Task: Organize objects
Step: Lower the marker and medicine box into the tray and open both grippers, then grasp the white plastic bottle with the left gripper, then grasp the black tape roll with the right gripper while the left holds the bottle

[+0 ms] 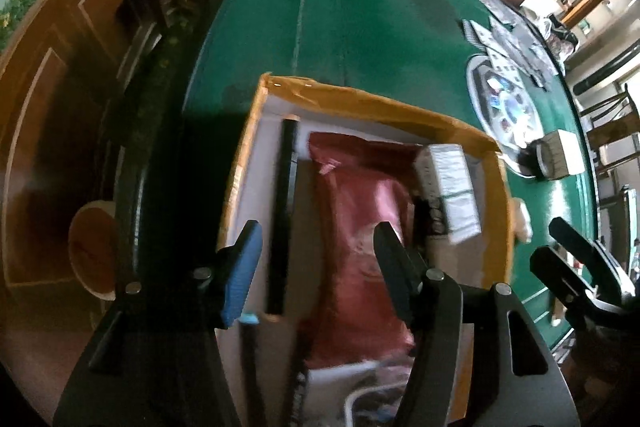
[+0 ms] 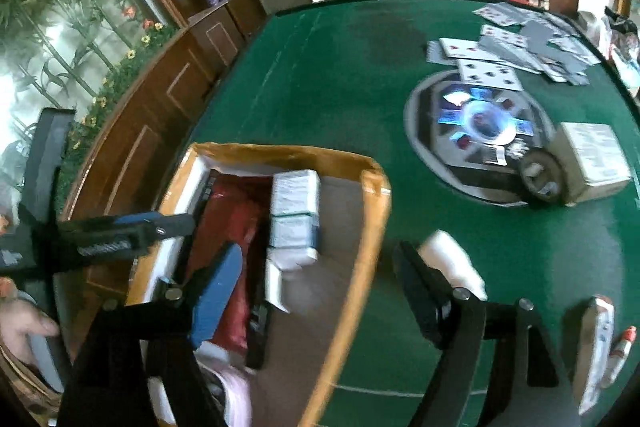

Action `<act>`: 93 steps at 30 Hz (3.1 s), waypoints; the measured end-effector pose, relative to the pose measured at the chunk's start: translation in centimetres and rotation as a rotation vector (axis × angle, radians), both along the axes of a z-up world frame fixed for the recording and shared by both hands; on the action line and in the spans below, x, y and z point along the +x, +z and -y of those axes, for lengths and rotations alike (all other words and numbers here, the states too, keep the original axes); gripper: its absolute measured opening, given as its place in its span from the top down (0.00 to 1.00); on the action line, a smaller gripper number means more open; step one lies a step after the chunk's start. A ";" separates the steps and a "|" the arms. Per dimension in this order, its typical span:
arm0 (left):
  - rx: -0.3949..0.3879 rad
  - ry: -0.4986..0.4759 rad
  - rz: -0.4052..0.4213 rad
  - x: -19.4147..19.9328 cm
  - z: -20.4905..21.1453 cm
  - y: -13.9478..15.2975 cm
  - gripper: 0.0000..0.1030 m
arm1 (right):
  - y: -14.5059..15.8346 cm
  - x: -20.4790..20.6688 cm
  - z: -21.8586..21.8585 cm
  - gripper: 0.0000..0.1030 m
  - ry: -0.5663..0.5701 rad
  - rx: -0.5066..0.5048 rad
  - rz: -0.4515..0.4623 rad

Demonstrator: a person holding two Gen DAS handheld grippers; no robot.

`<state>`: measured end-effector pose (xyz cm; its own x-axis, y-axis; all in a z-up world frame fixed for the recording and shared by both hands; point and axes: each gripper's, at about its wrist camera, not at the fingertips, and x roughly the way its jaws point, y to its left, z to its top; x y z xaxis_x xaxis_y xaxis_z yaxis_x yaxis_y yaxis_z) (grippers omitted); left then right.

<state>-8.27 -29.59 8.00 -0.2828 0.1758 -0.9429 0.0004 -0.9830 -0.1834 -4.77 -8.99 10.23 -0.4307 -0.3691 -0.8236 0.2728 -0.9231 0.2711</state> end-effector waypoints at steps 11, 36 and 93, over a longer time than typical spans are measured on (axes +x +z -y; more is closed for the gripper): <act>0.051 -0.074 -0.020 1.3 -7.2 2.2 0.44 | 0.0 0.8 -9.8 0.23 -0.142 0.020 0.022; 0.016 -0.051 0.054 -0.4 -23.6 -1.8 0.44 | -0.6 0.6 -20.8 0.23 -0.268 -0.010 0.046; 0.047 -0.215 0.072 7.0 -21.0 -2.8 0.76 | -3.3 -0.4 -19.7 0.95 -0.120 0.020 0.102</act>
<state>-1.23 -8.57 5.15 -0.1660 0.2687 -0.9488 -0.1931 -0.9524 -0.2359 -5.18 10.67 6.94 -0.3845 -0.3030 -0.8720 0.1319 -0.9529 0.2729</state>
